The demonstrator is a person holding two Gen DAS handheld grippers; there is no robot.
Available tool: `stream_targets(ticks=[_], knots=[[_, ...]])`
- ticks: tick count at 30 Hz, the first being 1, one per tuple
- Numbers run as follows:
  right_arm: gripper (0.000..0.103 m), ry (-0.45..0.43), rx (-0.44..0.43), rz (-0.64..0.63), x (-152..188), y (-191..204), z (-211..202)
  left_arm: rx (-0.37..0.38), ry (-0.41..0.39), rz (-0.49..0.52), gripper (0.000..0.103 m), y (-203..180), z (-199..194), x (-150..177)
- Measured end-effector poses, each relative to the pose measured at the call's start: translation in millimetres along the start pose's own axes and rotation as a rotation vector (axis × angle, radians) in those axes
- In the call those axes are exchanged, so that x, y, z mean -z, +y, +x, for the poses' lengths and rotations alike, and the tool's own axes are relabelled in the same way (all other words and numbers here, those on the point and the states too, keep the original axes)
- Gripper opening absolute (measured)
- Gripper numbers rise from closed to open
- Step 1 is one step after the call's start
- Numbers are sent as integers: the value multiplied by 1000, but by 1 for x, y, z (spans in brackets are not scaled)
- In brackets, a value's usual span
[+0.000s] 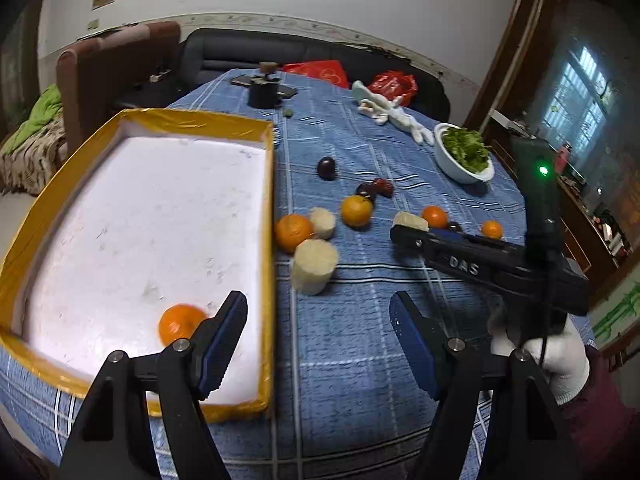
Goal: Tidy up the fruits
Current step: 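Grasp round white yam slice with left tool while right grasps sugarcane chunk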
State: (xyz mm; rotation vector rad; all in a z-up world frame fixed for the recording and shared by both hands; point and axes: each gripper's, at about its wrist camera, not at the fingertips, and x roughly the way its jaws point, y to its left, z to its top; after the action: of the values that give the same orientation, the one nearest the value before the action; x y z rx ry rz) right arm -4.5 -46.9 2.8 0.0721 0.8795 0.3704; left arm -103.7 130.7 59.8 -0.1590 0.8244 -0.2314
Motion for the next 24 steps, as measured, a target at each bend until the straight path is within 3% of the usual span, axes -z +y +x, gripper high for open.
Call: stream_targets(ticks=[4, 10, 14, 24], knots=[[43, -2, -26, 32, 7, -10, -7, 7, 1, 67, 72, -15, 11, -8], [43, 32, -71, 89, 12, -25, -1, -52, 43, 150, 69, -28, 42, -22], [43, 33, -87, 91, 12, -25, -3, -67, 117, 158, 68, -22, 63, -27], [43, 55, -112, 101, 13, -25, 2, -49, 142, 206, 68, -26, 72, -27]])
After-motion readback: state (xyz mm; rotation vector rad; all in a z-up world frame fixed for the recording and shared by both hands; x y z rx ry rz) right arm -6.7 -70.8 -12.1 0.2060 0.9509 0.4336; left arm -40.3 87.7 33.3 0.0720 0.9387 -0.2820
